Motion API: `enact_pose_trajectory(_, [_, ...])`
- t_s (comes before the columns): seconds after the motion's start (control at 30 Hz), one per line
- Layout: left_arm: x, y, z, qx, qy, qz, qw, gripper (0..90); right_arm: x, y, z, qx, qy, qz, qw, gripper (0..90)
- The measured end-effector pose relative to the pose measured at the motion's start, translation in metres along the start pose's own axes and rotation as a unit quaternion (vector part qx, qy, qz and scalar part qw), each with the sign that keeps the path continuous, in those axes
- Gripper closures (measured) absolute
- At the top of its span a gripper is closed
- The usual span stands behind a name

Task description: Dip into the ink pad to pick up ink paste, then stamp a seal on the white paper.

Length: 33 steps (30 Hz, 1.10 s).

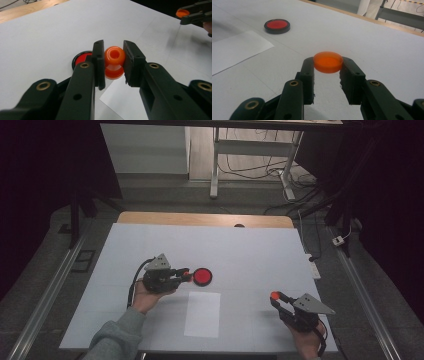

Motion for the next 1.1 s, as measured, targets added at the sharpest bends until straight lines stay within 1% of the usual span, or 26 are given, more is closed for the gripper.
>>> enact_pose_trajectory(0.1, [0.002, 0.004, 0.002, 0.001, -0.001, -0.007, 1.0000, 72.2, 0.000, 0.000, -0.001, 0.000, 0.000, 0.000, 1.0000, 64.3])
enact_pose_trajectory(0.13, [0.003, 0.004, 0.003, -0.001, -0.004, -0.009, 1.0000, 72.3, 0.000, 0.000, -0.001, 0.000, 0.000, 0.000, 1.0000, 64.3])
enact_pose_trajectory(0.2, [0.005, 0.004, 0.004, 0.000, -0.001, -0.005, 1.0000, 72.2, 0.000, 0.000, -0.001, 0.000, 0.000, 0.000, 1.0000, 64.3])
enact_pose_trajectory(0.27, [0.006, 0.005, 0.005, -0.002, 0.001, -0.005, 1.0000, 72.2, 0.000, 0.000, 0.000, 0.001, 0.001, 0.000, 1.0000, 64.3])
enact_pose_trajectory(0.43, [0.008, 0.010, 0.008, 0.006, 0.010, -0.004, 0.9999, 72.2, 0.000, 0.000, -0.001, 0.001, 0.000, 0.001, 1.0000, 64.3])
enact_pose_trajectory(0.63, [0.010, 0.019, 0.009, 0.016, 0.011, -0.009, 0.9998, 72.2, 0.000, 0.000, -0.001, 0.001, 0.000, 0.002, 1.0000, 64.3])
enact_pose_trajectory(0.83, [0.012, 0.027, 0.008, 0.023, 0.006, -0.019, 0.9995, 72.2, -0.001, -0.001, -0.001, 0.000, 0.000, 0.003, 1.0000, 64.3])
enact_pose_trajectory(0.97, [0.014, 0.030, 0.007, 0.032, 0.004, -0.016, 0.9994, 72.2, 0.000, -0.001, -0.002, 0.000, 0.000, 0.003, 1.0000, 64.3])
enact_pose_trajectory(1.1, [0.014, 0.033, 0.006, 0.036, 0.004, -0.016, 0.9992, 72.2, -0.001, -0.002, -0.002, 0.000, 0.000, 0.005, 1.0000, 64.3])
Point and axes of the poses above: each handheld gripper's, and its own axes: z roughly backward along the jaws, x roughly out of its underside, y roughly to its right, the point moved 10 cm from there along -z, roughly forward along the jaws, and after that the axes turned 12 degrees about -z, right-handed, at the moved point
